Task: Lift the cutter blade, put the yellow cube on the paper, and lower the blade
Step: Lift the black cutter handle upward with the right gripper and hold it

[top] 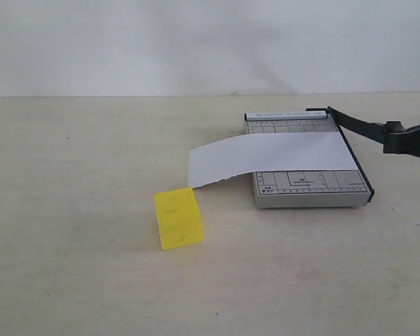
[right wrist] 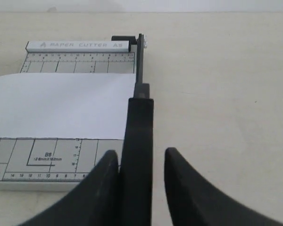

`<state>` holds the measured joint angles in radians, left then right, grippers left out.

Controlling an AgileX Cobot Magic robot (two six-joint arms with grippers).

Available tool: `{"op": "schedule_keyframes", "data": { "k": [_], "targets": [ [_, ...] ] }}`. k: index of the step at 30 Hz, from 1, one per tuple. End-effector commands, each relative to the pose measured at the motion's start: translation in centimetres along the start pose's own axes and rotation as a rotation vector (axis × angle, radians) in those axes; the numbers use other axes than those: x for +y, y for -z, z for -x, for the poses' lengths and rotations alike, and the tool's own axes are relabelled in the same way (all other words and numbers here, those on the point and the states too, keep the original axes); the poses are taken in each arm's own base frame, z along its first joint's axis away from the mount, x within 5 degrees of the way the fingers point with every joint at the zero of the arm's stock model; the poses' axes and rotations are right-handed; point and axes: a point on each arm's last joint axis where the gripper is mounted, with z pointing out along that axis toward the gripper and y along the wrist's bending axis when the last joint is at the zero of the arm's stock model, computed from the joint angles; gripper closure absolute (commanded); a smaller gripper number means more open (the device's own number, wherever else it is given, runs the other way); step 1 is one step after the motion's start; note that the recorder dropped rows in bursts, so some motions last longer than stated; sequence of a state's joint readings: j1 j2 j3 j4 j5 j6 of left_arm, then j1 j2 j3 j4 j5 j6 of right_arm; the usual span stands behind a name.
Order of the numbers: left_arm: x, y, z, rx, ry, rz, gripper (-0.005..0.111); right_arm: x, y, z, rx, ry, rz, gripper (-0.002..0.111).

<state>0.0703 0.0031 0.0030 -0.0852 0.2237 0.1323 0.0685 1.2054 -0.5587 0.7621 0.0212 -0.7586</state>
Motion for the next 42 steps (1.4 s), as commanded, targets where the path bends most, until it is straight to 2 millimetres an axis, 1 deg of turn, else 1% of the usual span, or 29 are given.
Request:
{"op": "schedule_keyframes", "data": {
  "k": [1, 5, 6, 8, 12, 15, 17, 18, 19, 21, 22, 25, 27, 33, 40, 42],
  "targets": [
    [0.0, 0.0, 0.2, -0.020, 0.011, -0.003, 0.102, -0.6, 0.5, 1.1, -0.076, 0.023, -0.052, 0.062],
    [0.0, 0.0, 0.2, -0.020, 0.011, -0.003, 0.102, -0.7, 0.8, 1.4, -0.106, 0.022, -0.069, 0.057],
    [0.0, 0.0, 0.2, -0.020, 0.011, -0.003, 0.102, -0.7, 1.0, 1.5, -0.112, 0.018, -0.065, 0.055],
    [0.0, 0.0, 0.2, -0.020, 0.011, -0.003, 0.102, -0.5, 2.2, 1.9, -0.142, 0.019, -0.047, 0.053],
    [0.0, 0.0, 0.2, -0.020, 0.011, -0.003, 0.102, -0.1, 5.7, 2.9, -0.247, 0.023, -0.013, 0.053],
    [0.0, 0.0, 0.2, -0.020, 0.011, -0.003, 0.102, 0.2, 8.8, 3.5, -0.344, 0.018, 0.013, 0.054],
    [0.0, 0.0, 0.2, -0.020, 0.011, -0.003, 0.102, 0.3, 10.5, 3.7, -0.402, 0.011, 0.024, 0.061],
    [0.0, 0.0, 0.2, -0.020, 0.011, -0.003, 0.102, 0.3, 11.2, 3.8, -0.430, 0.010, 0.026, 0.069],
    [0.0, 0.0, 0.2, -0.020, 0.011, -0.003, 0.102, 0.4, 12.0, 3.8, -0.458, 0.011, 0.025, 0.079],
    [0.0, 0.0, 0.2, -0.020, 0.011, -0.003, 0.102, 0.4, 13.2, 3.9, -0.505, 0.026, 0.022, 0.103],
    [0.0, 0.0, 0.2, -0.020, 0.011, -0.003, 0.102, 0.4, 13.7, 3.9, -0.523, 0.038, 0.019, 0.108],
    [0.0, 0.0, 0.2, -0.020, 0.011, -0.003, 0.102, 0.4, 14.4, 3.8, -0.549, 0.040, 0.021, 0.108],
    [0.0, 0.0, 0.2, -0.020, 0.011, -0.003, 0.102, 0.5, 14.5, 3.7, -0.544, 0.043, 0.030, 0.108],
    [0.0, 0.0, 0.2, -0.020, 0.011, -0.003, 0.102, 1.1, 14.1, 3.1, -0.469, 0.068, 0.093, 0.108],
    [0.0, 0.0, 0.3, -0.024, 0.011, -0.003, 0.102, 1.5, 14.0, 2.7, -0.422, 0.153, 0.124, 0.108],
    [-0.1, 0.1, 0.3, -0.029, 0.058, -0.011, 0.102, 1.5, 14.0, 2.7, -0.419, 0.153, 0.126, 0.108]
  ]
}}
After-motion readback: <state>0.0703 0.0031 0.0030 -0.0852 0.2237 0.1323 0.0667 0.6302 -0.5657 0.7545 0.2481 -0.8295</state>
